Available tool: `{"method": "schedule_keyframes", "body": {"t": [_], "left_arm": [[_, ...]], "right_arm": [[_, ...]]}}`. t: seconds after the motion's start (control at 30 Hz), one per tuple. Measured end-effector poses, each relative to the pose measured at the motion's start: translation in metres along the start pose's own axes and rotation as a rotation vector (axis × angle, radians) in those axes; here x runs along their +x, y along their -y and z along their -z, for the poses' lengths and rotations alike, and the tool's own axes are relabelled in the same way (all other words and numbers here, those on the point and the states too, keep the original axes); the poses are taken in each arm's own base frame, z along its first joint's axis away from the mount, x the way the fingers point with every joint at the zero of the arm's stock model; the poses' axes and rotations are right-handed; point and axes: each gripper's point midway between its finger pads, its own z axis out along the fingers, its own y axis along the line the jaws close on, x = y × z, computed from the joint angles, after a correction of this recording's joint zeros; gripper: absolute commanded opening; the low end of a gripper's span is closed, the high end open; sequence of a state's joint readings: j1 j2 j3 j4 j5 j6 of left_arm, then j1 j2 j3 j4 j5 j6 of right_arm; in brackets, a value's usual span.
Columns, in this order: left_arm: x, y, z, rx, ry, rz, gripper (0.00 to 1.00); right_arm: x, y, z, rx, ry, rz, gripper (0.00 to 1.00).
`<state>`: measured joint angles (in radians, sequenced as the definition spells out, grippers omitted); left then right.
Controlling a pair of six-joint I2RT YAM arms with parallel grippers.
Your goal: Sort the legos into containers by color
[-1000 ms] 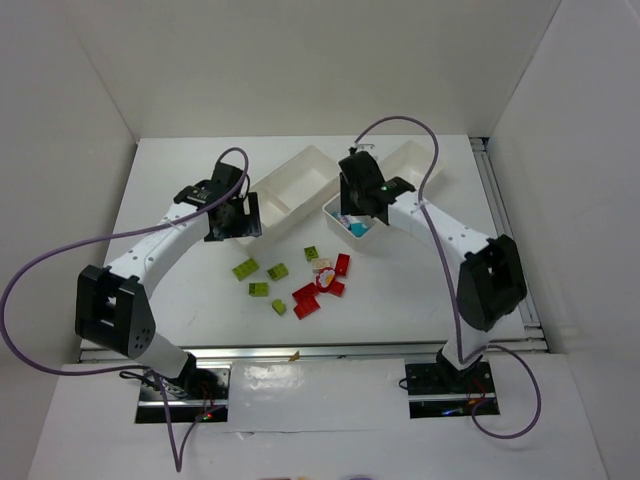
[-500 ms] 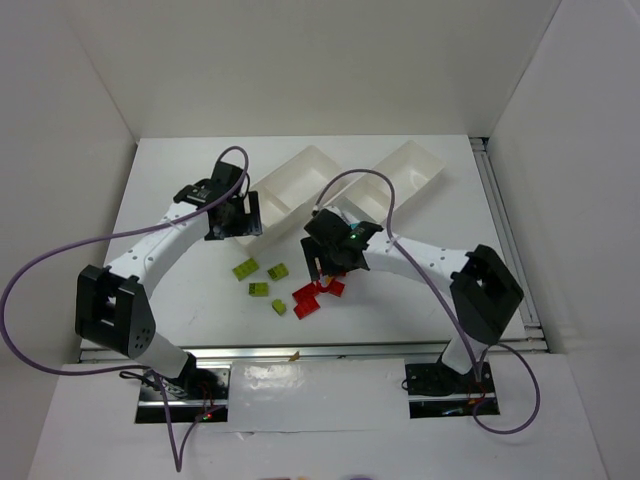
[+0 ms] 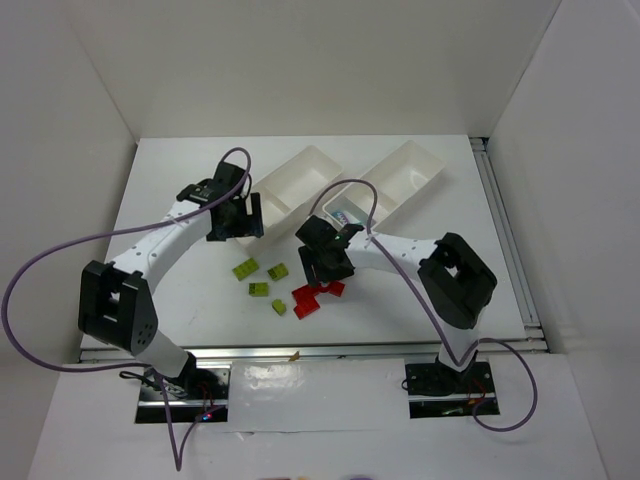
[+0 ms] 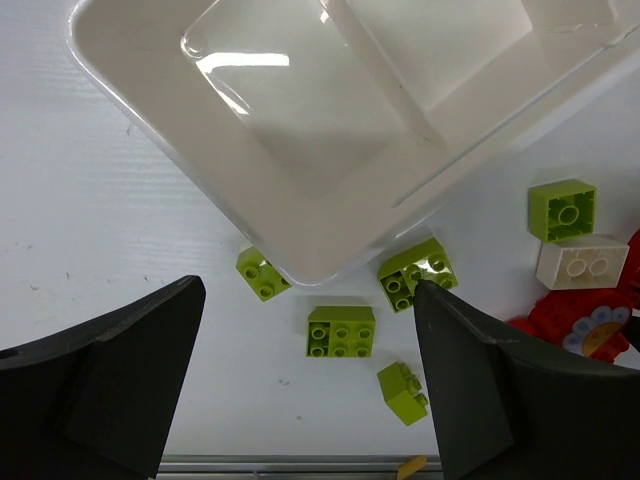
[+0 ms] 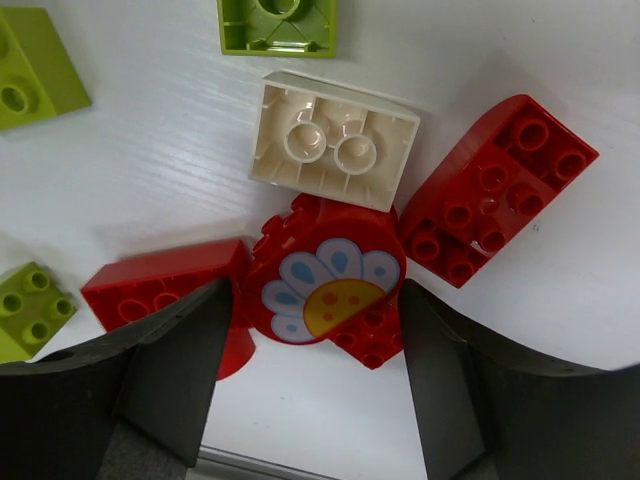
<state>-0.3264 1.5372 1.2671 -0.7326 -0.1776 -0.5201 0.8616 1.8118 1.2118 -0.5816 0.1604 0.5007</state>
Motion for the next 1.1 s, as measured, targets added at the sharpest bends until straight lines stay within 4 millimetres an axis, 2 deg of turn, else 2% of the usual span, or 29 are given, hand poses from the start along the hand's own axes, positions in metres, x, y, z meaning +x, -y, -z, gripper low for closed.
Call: {"method": "schedule_keyframes", "body": {"t": [0.13,0.37,0.53,0.7,0.8,0.97,1.0,1.1], "left_arm": [[0.002,0.0,-0.005,-0.004,-0.015,-0.007,0.96],[0.003,0.001,-0.006,0.003,-0.023,-0.024,0.96],[0.004,0.003,-0.009,0.009,-0.035,-0.025,0.96],[0.0,0.006,-0.008,0.017,-0.026,-0.024,0.96],[-0.002,0.007,-0.009,0.018,-0.024,-0.024,0.96],[0.0,0.01,-0.013,0.019,-0.036,-0.031,0.96],[0.0,0.01,-0.014,0.018,-0.04,-0.032,0.96],[0.001,0.011,-0.015,0.02,-0.045,-0.034,0.96]], "right_arm": [[-0.001,0.0,-0.005,0.008,-0.004,0.002,0.65],[-0.009,-0.003,-0.009,0.016,0.012,0.0,0.67],[-0.016,-0.004,-0.01,0.023,0.029,-0.002,0.51],[-0.019,0.001,-0.008,0.048,0.047,-0.002,0.5],[-0.023,0.005,0.002,0.061,0.065,0.0,0.49],[-0.045,0.006,0.031,0.063,0.143,-0.009,0.49],[-0.049,0.006,0.036,0.063,0.159,-0.011,0.46],[-0.055,0.009,0.049,0.065,0.19,-0.013,0.46]]}}
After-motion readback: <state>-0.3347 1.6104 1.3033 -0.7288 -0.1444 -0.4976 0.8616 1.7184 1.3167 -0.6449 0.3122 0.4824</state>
